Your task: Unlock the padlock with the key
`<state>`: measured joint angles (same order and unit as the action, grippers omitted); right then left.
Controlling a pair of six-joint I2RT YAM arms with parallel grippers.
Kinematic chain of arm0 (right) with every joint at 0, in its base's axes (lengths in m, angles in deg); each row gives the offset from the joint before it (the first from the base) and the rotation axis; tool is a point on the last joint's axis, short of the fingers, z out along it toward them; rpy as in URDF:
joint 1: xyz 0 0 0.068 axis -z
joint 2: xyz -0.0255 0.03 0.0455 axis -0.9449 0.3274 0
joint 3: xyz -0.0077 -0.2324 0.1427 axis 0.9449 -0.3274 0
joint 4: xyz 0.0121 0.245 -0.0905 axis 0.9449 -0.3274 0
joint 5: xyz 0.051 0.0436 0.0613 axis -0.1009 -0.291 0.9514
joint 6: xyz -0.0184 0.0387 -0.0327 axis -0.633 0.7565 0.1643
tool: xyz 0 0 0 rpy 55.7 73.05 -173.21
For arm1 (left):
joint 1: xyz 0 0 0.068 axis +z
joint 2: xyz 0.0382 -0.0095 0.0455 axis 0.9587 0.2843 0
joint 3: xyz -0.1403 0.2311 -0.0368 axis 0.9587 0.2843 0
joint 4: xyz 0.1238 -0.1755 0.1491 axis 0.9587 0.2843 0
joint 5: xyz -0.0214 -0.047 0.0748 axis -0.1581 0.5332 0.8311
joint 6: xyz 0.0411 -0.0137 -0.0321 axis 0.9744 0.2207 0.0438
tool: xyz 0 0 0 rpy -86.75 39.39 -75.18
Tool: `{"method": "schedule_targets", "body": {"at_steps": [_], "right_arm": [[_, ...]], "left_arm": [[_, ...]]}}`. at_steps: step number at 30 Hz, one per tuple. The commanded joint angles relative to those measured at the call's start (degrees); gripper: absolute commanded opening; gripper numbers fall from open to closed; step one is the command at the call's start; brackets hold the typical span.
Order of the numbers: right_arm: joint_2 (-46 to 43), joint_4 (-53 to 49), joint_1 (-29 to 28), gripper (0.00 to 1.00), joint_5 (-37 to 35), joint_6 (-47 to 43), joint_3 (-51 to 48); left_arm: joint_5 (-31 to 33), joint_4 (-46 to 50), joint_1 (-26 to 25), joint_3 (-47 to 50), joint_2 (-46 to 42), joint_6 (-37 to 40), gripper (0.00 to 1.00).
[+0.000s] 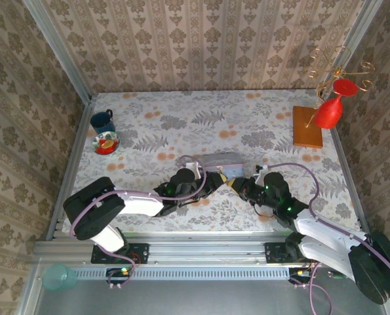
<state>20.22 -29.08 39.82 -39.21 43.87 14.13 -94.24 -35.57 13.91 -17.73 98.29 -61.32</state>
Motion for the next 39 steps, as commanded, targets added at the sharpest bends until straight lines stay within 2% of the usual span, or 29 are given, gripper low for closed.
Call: {"method": "schedule_targets", "body": {"at_steps": [1, 4, 8, 10, 13, 19, 23, 26, 31, 39], "right_arm": [[-1.1, 2.3, -1.0, 0.12, 2.4, -2.2, 4.0], [-3.5, -4.5, -1.0, 0.18, 0.8, -6.1, 4.5], [-4.2, -21.1, -1.5, 0.25, -5.2, -20.0, 9.1], [-3.3, -22.8, -1.9, 0.26, -6.1, -25.9, 10.5], [-4.1, -21.0, -4.5, 0.27, -7.3, -32.7, 10.6], [-10.7, -20.7, -17.6, 0.31, -20.9, -46.9, 8.7], [-12.5, -17.1, -24.4, 0.34, -26.8, -54.5, 5.8], [-10.0, -14.8, -28.9, 0.36, -30.5, -60.6, 5.3], [-4.3, -9.0, -32.1, 0.36, -35.0, -66.0, 5.0], [4.0, -2.8, -32.5, 0.37, -39.3, -70.6, 6.2]], "left_arm": [[-4.9, 4.2, -2.4, -2.5, -1.3, 1.7, 0.0], [-3.4, 8.9, -1.5, -2.0, -3.8, 2.5, 0.0], [-1.9, 16.3, 0.4, -1.6, -7.4, 3.7, 0.0], [-1.3, 20.0, 1.6, -1.3, -9.1, 3.9, 0.0], [-0.2, 25.7, 3.0, -1.0, -12.1, 4.4, 0.0], [0.0, 34.6, 4.4, -2.6, -16.5, 6.4, 0.0], [-1.4, 35.8, 5.2, -3.3, -17.2, 6.9, 0.0], [-2.7, 34.7, 5.3, -3.6, -16.8, 7.2, 0.0], [-3.7, 33.9, 4.9, -3.4, -16.3, 7.1, 0.0], [-4.1, 34.1, 3.7, -3.7, -16.3, 7.2, 0.0]]}}
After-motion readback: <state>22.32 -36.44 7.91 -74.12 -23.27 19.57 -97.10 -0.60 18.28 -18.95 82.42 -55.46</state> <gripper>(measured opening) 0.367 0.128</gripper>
